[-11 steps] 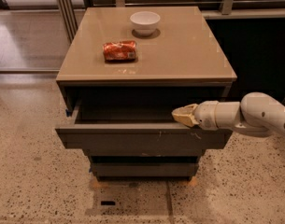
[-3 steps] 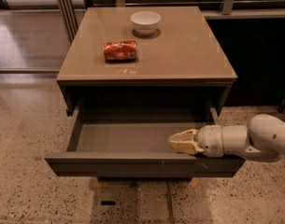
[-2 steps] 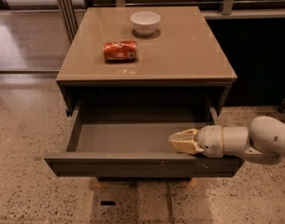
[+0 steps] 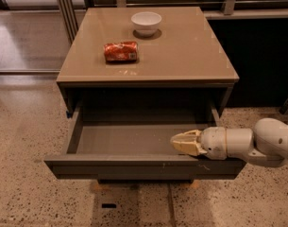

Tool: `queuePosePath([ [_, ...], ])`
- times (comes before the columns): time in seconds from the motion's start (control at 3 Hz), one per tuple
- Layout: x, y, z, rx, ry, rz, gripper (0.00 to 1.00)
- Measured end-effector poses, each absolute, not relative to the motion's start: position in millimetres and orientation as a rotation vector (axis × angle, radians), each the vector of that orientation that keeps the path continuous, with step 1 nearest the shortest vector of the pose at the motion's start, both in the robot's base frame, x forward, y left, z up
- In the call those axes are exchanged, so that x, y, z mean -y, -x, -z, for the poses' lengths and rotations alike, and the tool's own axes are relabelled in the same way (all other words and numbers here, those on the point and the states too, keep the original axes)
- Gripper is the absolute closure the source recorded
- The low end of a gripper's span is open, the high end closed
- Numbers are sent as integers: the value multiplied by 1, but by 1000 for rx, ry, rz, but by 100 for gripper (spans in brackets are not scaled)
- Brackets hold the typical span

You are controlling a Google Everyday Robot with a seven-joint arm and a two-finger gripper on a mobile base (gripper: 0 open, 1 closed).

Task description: Open top drawer

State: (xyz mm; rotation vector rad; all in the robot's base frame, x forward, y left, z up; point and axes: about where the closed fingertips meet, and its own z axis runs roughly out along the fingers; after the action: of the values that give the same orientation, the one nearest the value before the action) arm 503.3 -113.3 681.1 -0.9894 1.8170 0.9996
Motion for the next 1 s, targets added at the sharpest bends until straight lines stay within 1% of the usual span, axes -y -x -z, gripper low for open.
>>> queuePosePath([
  [0.67,112,-503,-681,-1814,994,-998,3],
  [1.0,110,-508,-705,-1766,1044,-940,0],
])
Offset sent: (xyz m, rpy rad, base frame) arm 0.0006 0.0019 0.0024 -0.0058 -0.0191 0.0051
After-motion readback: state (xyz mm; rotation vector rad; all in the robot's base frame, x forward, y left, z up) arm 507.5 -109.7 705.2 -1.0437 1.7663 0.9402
